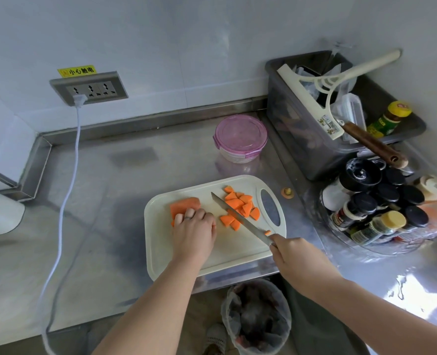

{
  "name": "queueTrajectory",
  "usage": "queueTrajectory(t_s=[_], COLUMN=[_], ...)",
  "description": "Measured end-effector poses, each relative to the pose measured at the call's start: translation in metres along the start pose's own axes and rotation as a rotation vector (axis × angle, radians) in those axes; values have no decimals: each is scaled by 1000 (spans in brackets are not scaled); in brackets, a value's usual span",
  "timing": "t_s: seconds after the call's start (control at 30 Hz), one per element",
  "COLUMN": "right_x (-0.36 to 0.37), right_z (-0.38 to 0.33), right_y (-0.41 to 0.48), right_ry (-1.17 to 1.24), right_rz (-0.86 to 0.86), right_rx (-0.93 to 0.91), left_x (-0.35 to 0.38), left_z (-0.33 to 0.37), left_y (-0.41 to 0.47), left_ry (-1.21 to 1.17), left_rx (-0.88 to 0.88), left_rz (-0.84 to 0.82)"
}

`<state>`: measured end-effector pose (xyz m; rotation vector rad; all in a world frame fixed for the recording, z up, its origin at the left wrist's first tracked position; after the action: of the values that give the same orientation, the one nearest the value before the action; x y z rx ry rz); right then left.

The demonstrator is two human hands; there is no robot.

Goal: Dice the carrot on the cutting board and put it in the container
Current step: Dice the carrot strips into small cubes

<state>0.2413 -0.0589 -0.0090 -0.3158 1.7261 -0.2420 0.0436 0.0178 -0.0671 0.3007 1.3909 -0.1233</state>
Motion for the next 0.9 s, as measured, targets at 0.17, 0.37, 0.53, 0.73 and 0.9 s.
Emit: queueTrajectory(t_s=[0.17,0.37,0.53,0.73,0.9], right_x=[-5,-14,-20,-28,-24], right_z=[-7,-17,-35,-47,-29], right_y=[3,10,19,26,26], right_ry=[0,-109,-293,-371,-290], right_rz=[29,121,215,290,270], right_rx=[-86,-204,-360,-413,-315], left_x=[-6,-47,-72,-54,-43], left_z=[-26,-68,-53,-56,-81], left_y=[-7,-15,-5,-3,-10], left_ry=[-202,-677,-748,-617,-516], left_rx=[-39,-424,-172,-128,-275], left_rz=[51,189,-260,-409,-187])
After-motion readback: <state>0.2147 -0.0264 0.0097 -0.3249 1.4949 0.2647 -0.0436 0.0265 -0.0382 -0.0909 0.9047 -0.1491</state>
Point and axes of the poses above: each hand's wrist, its own y-axis towards the middle knuckle, its own x-axis out of the palm, z = x × y, the point moved 2 cm from there along y, towards the middle knuckle, and after that the axes turned 4 degrees about -y, right-handed, at the moved point
